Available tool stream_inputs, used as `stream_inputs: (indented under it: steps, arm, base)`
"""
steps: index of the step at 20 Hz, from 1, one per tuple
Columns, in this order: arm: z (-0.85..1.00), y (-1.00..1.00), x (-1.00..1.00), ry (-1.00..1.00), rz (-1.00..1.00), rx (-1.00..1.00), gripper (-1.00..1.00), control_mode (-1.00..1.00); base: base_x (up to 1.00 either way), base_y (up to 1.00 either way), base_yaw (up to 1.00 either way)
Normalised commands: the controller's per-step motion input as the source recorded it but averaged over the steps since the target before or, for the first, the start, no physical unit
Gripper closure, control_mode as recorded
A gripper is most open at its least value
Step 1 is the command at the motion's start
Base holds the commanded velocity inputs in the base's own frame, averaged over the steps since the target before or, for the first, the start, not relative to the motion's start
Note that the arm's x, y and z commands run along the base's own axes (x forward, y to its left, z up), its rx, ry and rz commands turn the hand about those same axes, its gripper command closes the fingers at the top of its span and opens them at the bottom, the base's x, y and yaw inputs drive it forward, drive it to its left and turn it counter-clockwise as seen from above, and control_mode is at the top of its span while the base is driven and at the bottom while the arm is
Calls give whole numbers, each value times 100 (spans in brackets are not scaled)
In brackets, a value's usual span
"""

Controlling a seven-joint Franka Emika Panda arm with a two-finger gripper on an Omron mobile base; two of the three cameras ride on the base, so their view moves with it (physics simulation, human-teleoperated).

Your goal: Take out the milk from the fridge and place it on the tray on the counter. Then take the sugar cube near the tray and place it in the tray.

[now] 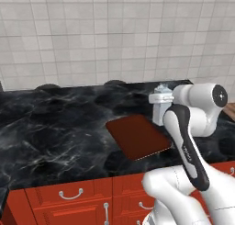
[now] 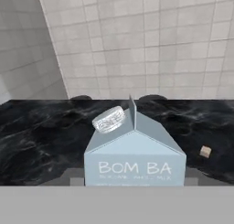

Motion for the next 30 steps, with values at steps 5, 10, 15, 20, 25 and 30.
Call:
stream_inputs:
  steps: [5, 10, 15, 20, 25, 30]
  arm:
    - [-33, 0, 96, 20, 12, 0, 100, -100]
    - [-33, 0, 61, 2, 18, 0, 100, -100]
    - [-53, 0, 78, 0, 23, 0, 100, -100]
    - [-45, 0, 80, 1, 28, 0, 100, -100]
    - [-24, 11, 50, 5, 27, 0, 100, -100]
    - [-29, 18, 15, 2, 26, 0, 100, -100]
  base:
    - [0, 0, 0]
    - [0, 0, 0]
    - [0, 0, 0]
    - [0, 0, 0]
    - [0, 0, 0]
    - [0, 0, 0]
